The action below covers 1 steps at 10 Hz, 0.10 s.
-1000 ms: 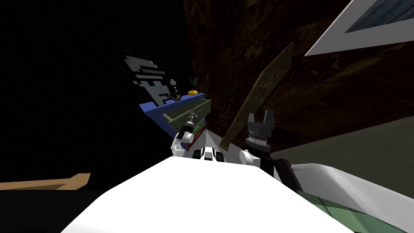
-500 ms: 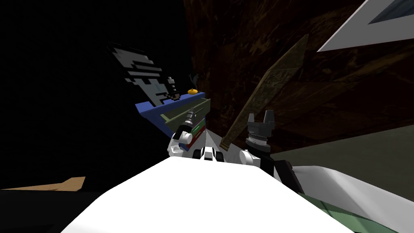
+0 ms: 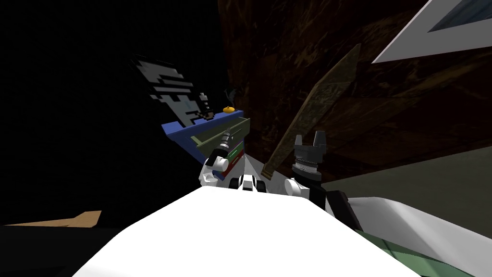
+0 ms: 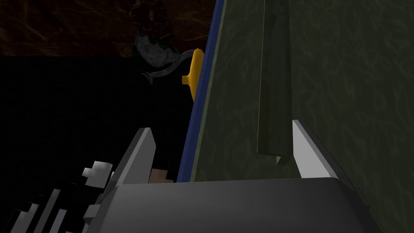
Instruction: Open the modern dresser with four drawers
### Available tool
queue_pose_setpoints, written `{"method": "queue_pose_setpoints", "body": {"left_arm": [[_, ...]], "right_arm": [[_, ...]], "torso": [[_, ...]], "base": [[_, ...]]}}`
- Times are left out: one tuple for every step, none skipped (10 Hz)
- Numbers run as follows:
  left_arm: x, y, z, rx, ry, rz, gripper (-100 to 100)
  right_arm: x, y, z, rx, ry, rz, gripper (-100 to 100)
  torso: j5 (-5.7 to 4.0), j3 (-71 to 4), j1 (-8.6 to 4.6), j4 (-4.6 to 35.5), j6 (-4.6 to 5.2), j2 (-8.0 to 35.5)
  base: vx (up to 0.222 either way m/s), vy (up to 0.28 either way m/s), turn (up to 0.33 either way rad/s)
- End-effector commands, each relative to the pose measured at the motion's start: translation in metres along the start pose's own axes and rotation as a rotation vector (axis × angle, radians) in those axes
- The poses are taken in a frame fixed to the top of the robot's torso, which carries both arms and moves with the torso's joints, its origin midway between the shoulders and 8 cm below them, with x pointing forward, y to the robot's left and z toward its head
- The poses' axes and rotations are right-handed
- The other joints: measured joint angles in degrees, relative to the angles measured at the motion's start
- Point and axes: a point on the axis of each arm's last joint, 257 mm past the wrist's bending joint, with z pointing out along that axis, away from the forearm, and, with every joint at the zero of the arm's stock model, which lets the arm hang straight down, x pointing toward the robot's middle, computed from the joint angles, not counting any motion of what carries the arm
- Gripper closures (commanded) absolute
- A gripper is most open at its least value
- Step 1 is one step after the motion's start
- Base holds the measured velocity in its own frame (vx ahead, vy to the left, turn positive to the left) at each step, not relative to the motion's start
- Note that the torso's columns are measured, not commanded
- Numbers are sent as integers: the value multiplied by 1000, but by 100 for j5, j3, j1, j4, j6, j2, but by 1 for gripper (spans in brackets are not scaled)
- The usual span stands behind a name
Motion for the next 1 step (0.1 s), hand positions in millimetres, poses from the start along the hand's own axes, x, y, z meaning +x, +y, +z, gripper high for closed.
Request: {"method": "queue_pose_setpoints", "body": {"left_arm": [[0, 0, 0, -1, 0, 0, 0]], "right_arm": [[0, 0, 0, 0, 0, 0, 0]], "torso": [[0, -1, 0, -2, 1, -3]], "base": [[0, 0, 0]]}}
